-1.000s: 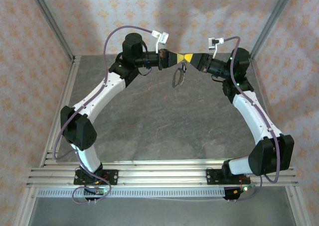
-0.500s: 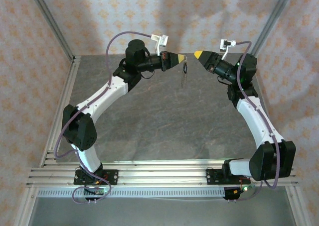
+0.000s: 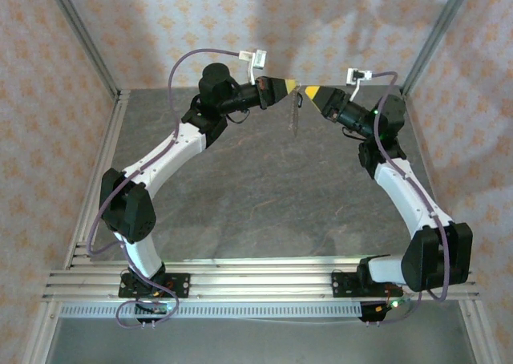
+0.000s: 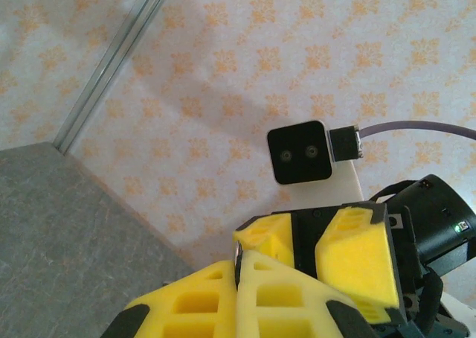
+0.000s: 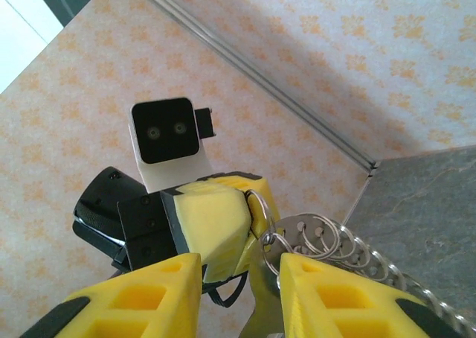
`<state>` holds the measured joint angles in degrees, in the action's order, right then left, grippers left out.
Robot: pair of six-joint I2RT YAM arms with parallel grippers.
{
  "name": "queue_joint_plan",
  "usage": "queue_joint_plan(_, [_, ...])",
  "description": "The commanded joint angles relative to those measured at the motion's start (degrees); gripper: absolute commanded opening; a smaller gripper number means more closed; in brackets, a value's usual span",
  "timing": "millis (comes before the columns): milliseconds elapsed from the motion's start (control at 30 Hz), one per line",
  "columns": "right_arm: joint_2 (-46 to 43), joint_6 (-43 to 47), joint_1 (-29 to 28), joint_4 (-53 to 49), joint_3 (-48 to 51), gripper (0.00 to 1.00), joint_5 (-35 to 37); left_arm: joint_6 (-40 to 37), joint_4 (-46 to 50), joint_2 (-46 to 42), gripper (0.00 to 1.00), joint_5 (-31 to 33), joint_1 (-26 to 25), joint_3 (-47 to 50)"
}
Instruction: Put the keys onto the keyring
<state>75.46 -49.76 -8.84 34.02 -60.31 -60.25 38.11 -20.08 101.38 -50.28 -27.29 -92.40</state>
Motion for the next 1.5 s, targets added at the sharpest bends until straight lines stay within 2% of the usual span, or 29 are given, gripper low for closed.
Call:
queue_joint_plan(0, [1.03, -0.25, -0.81, 4.20, -1.11, 0.32, 0.25, 0.74, -4.01, -2.76, 0.00, 0.54, -0.26, -0.48])
queue_joint_plan(133, [1.46, -0.16, -1.32, 4.21, -1.30, 0.27, 0.38, 0.74, -3.92, -2.77, 0.00, 0.54, -0.33, -0.68])
queue_joint_plan(467, [1.51, -0.25, -1.29, 4.42, -0.77, 0.00, 0.75, 0.65, -4.00, -2.84, 0.00, 0.49, -0.40, -0.69])
queue_joint_plan(1067, [3.84, -1.48, -4.03, 6.50, -1.32, 0.00, 1.20, 1.62, -5.90, -3.03, 0.00, 0.89, -0.82, 0.01])
queue_joint_plan(1267, [-0.66, 1.38, -0.21, 2.06, -0.22, 0.00, 0.92, 1.18, -5.33, -3.30, 0.00, 1.17, -0.83, 0.03])
queue_joint_plan(1467, [-5.22, 0.88, 5.65, 1.08, 1.17, 0.22, 0.31, 2.12, -6.53, -2.81, 0.00, 0.80, -0.83, -0.15])
